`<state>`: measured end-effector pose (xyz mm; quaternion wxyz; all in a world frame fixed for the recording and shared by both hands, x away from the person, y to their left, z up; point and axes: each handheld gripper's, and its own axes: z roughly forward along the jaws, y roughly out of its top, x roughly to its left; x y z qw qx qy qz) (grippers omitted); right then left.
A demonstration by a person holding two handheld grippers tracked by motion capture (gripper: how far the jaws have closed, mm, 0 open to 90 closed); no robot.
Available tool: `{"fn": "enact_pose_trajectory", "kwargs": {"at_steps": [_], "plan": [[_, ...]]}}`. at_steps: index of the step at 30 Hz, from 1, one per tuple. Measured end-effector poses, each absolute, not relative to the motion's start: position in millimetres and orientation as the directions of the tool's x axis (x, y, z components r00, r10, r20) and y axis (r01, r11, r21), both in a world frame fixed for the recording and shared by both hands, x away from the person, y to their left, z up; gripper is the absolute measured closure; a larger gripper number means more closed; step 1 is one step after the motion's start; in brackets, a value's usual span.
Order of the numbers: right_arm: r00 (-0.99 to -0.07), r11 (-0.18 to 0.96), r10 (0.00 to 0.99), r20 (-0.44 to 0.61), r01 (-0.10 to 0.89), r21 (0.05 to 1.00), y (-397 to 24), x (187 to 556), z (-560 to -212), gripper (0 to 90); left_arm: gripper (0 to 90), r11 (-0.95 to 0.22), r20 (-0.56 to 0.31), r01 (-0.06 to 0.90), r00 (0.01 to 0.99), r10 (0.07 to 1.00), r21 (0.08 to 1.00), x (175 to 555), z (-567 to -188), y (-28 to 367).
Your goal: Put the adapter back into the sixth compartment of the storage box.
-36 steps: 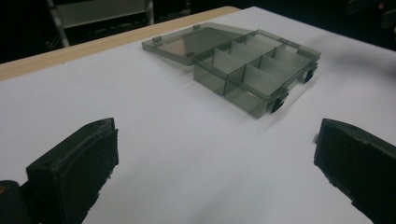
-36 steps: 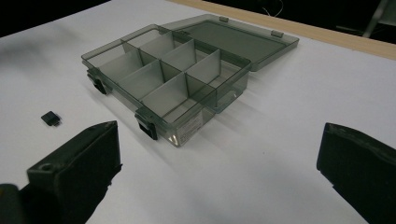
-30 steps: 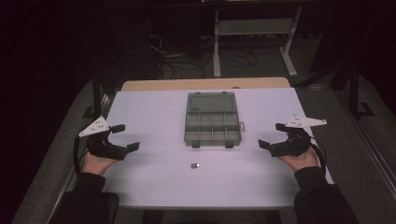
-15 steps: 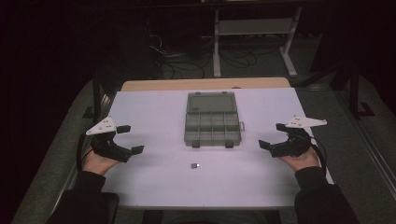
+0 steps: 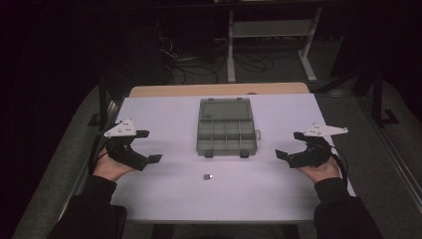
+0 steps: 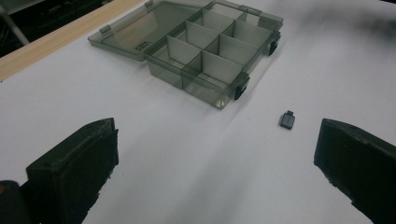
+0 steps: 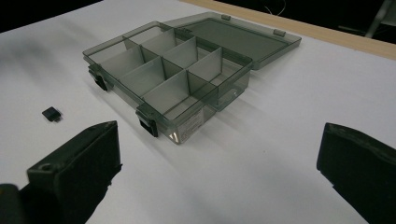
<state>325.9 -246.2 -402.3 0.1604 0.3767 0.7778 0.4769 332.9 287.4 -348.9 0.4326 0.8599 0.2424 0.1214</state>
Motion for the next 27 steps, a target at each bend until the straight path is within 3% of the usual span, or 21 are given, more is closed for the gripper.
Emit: {"fn": "enact_pose_trajectory", "kwargs": {"at_steps": [27], "plan": [[-0.673, 0.275, 0.731, 0.11, 0.438, 0.856, -244, 326, -404, 0.0, 0.0, -0.562, 0.005, 0.279, 0.893, 0.45, 0.779, 337, -352, 253]]}}
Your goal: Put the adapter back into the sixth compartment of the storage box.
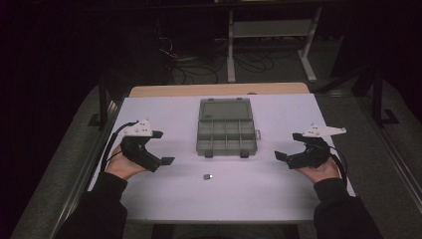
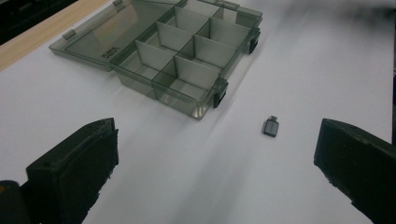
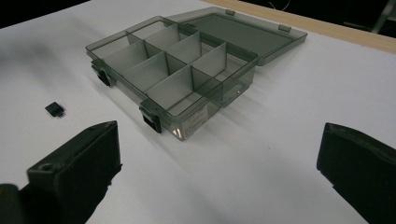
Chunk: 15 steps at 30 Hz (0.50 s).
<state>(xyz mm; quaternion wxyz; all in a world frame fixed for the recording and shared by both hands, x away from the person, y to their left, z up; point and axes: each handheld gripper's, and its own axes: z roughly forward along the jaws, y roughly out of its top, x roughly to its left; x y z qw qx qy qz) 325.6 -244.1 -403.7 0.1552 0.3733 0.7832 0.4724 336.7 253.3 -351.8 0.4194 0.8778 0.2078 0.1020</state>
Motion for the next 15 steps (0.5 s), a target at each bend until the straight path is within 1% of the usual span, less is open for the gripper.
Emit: {"fn": "enact_pose_trajectory", "kwargs": {"at_steps": [3, 15], "plan": [[-0.673, 0.275, 0.731, 0.11, 0.438, 0.856, -244, 326, -404, 0.0, 0.0, -0.578, -0.001, 0.279, 0.901, 0.433, 0.767, 337, -355, 244], [-0.677, 0.281, 0.728, 0.111, 0.441, 0.852, -243, 326, -404, 0.0, 0.0, -0.608, -0.005, 0.268, 0.917, 0.399, 0.747, 338, -362, 227]]}}
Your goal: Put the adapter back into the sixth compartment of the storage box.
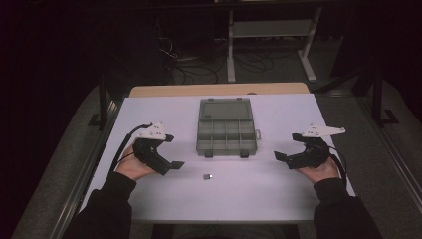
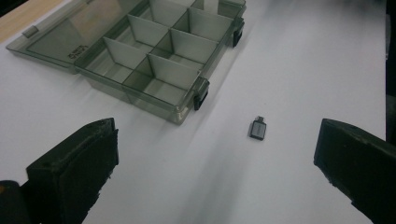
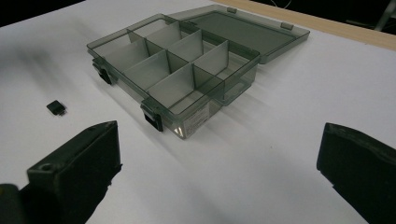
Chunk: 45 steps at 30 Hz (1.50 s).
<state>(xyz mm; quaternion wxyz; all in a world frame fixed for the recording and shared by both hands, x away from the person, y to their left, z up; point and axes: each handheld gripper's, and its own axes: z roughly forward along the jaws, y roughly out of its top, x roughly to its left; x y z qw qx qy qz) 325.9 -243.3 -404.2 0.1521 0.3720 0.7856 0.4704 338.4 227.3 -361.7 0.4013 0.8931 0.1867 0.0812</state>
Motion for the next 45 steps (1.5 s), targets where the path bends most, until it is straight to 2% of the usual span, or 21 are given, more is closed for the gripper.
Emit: {"fn": "enact_pose_trajectory", "kwargs": {"at_steps": [45], "plan": [[-0.686, 0.294, 0.719, 0.11, 0.444, 0.846, -241, 326, -405, 0.0, 0.0, -0.683, -0.059, 0.224, 0.965, 0.256, 0.696, 334, -396, 171]]}}
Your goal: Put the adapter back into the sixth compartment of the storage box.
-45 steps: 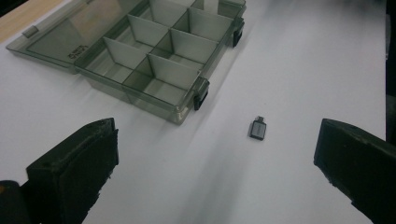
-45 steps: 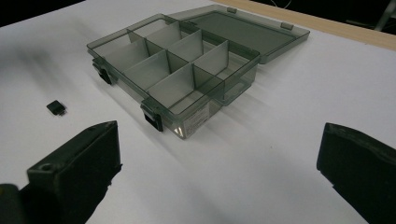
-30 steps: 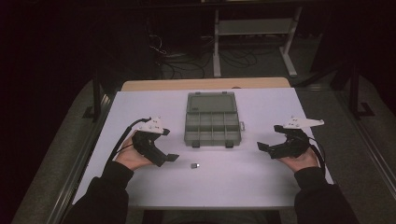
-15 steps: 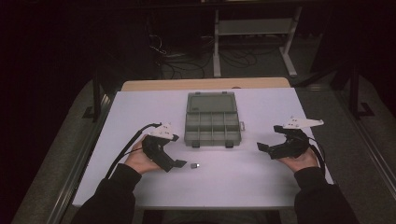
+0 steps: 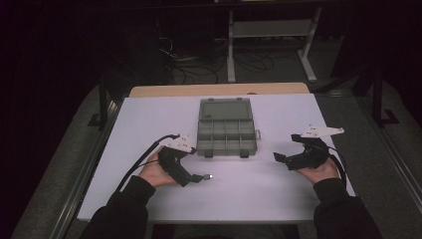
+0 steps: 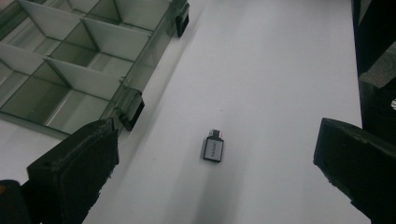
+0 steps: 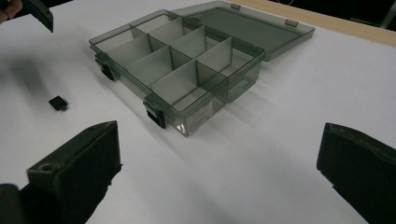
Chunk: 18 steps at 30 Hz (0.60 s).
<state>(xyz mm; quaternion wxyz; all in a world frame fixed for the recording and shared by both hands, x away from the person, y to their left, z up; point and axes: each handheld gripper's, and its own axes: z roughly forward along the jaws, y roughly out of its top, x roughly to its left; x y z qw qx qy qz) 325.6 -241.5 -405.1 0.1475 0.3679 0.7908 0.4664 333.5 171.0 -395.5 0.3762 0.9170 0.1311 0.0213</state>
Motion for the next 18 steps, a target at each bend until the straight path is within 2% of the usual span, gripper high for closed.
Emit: {"fn": "enact_pose_trajectory", "kwargs": {"at_steps": [18], "plan": [[-0.692, 0.304, 0.713, 0.108, 0.445, 0.842, -240, 326, -406, 0.0, 0.4, -0.74, -0.055, 0.202, 0.974, 0.218, 0.642, 334, -411, 150]]}}
